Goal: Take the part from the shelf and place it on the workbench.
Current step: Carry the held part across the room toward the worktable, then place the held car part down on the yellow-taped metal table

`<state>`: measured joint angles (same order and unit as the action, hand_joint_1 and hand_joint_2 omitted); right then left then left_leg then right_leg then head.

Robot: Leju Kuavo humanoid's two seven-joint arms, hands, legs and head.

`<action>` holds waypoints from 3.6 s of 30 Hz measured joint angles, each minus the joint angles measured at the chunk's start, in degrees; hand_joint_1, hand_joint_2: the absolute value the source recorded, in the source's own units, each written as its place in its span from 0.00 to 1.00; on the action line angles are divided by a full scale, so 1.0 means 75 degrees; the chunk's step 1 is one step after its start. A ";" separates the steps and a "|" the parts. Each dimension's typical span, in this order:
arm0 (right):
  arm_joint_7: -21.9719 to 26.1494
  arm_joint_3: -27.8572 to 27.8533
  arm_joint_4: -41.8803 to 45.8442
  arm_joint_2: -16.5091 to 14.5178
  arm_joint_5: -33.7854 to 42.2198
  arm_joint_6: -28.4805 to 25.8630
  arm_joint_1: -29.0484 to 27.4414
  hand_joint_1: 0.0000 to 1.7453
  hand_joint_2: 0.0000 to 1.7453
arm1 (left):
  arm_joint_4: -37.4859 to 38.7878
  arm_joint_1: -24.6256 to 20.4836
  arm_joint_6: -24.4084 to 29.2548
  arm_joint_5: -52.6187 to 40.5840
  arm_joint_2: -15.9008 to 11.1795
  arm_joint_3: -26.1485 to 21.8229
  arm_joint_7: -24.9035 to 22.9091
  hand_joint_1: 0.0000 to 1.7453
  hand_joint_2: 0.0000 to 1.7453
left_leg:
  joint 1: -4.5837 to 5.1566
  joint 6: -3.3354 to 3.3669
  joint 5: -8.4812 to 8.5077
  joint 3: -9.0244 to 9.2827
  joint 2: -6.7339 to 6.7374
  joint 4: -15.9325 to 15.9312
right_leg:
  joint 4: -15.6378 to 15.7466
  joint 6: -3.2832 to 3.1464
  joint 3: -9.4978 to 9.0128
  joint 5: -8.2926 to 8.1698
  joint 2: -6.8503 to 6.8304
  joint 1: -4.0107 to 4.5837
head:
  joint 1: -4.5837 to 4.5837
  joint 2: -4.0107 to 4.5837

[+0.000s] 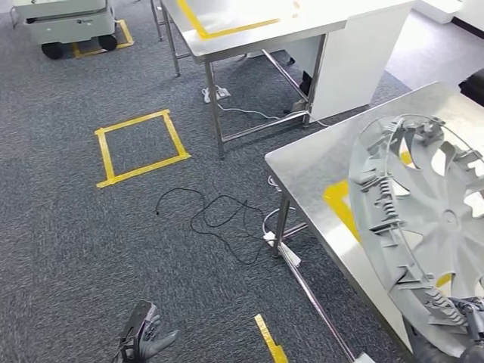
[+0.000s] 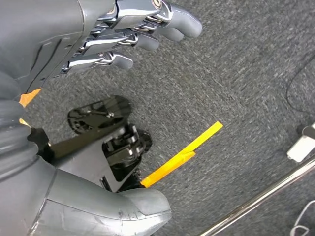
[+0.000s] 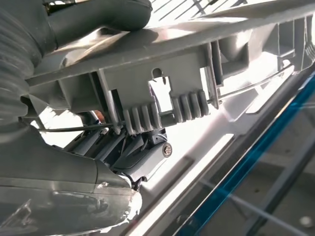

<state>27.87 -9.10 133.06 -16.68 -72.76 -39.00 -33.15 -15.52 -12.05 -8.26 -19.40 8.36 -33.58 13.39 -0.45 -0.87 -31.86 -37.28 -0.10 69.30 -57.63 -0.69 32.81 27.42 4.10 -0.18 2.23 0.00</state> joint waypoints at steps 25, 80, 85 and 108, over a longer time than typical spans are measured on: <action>-0.0200 -0.1297 -0.0187 -0.0244 0.0612 -0.0001 0.0155 1.00 1.00 | 0.0000 0.0016 0.0095 -0.0055 0.0015 -0.0028 0.0161 0.00 1.00 | 0.0022 -0.0042 -0.0059 0.0553 0.0344 -0.0871 | 0.0082 0.0045 -0.0067 0.0034 -0.0607 -0.0038 | 0.0038 0.0000; -0.0286 -0.4689 -0.3255 0.0581 -0.1163 0.2841 0.2074 1.00 1.00 | 0.0003 -0.0052 -0.0055 -0.0297 -0.0130 -0.0188 0.0267 0.00 1.00 | 0.0052 0.0151 0.0443 0.0978 0.0641 -0.1740 | 0.0133 0.0301 -0.0080 -0.0053 -0.0836 -0.0088 | 0.0004 0.0000; -0.0834 -0.4169 -0.3384 0.0876 -0.1274 0.2610 0.1917 1.00 1.00 | 0.0003 -0.0118 -0.0061 -0.0303 -0.0102 -0.0185 0.0263 0.00 1.00 | -0.0073 0.0289 0.0700 0.1183 0.0595 -0.2199 | -0.0323 0.0442 0.0159 0.0272 -0.0670 -0.0084 | 0.0035 0.0000; -0.1740 -0.3007 -0.3971 0.1529 -0.1480 0.2437 0.1659 1.00 1.00 | 0.0012 -0.0103 -0.0073 -0.0369 -0.0087 -0.0182 0.0240 0.00 1.00 | 0.0045 0.0309 0.0509 0.0271 0.0017 -0.0801 | -0.0066 0.0119 -0.0147 0.0203 -0.0319 -0.0018 | -0.0060 0.0000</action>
<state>14.82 -31.66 103.28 -5.21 -83.87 -20.72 -20.71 -15.43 -12.83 -8.81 -22.17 7.71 -34.95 15.19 -0.11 1.45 -28.05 -35.24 0.02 63.29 -58.12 0.20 31.71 28.94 1.71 -0.31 1.78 0.00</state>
